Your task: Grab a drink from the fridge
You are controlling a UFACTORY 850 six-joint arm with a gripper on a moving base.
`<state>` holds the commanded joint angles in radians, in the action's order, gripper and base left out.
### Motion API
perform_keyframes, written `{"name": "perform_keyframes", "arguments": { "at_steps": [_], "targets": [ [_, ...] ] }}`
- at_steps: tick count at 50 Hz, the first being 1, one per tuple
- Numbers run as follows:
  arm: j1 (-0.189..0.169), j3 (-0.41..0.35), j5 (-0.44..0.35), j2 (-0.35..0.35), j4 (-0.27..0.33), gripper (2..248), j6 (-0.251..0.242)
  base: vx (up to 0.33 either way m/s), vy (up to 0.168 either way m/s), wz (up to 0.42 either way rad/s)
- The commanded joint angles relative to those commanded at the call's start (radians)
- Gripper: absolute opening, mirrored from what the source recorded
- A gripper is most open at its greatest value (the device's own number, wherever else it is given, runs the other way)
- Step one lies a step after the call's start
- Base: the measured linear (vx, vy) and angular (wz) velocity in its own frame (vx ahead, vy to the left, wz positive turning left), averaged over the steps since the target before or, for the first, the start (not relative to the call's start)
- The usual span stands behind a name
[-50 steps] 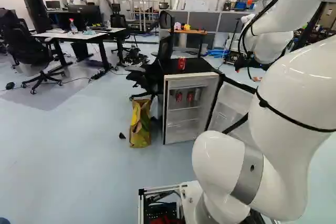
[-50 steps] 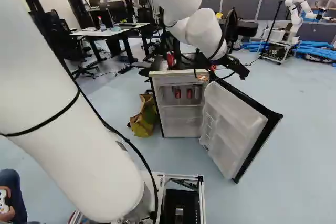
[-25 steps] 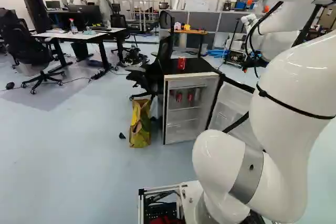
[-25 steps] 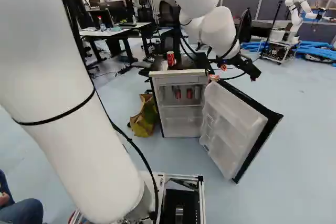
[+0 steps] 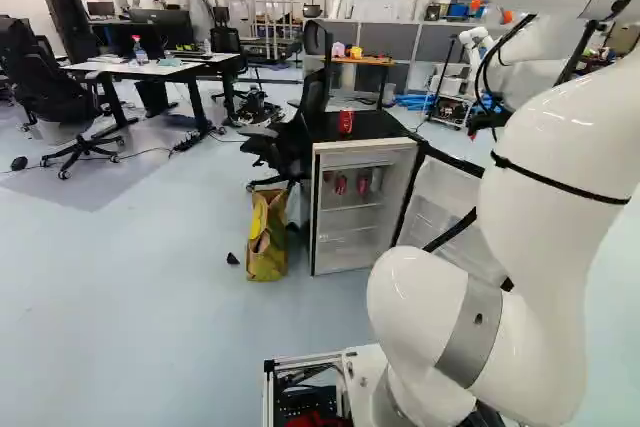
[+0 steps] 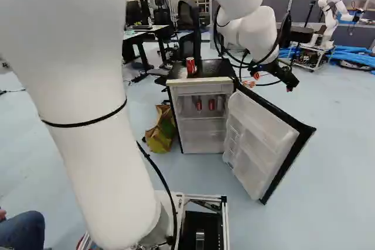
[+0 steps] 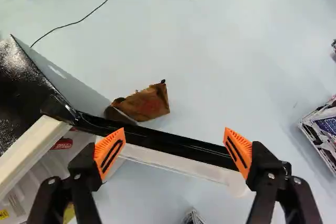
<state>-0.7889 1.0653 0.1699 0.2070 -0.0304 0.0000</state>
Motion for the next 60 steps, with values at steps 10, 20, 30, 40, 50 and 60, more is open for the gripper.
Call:
{"name": "perform_keyframes", "arguments": {
  "at_steps": [10, 20, 30, 40, 50, 60],
  "targets": [
    [-0.008, 0.060, 0.040, 0.052, 0.000, 247, 0.000, 0.000, 0.000, 0.000],
    [-0.016, 0.118, 0.081, 0.101, -0.001, 247, 0.000, 0.000, 0.000, 0.000],
    [-0.025, 0.176, 0.133, 0.148, -0.010, 247, 0.000, 0.000, 0.000, 0.000],
    [-0.033, 0.235, 0.188, 0.195, -0.020, 247, 0.000, 0.000, 0.000, 0.000],
    [-0.041, 0.294, 0.229, 0.242, -0.027, 247, 0.000, 0.000, 0.000, 0.000],
    [-0.049, 0.357, 0.229, 0.305, -0.027, 247, 0.000, 0.000, 0.000, 0.000]
  ]
}}
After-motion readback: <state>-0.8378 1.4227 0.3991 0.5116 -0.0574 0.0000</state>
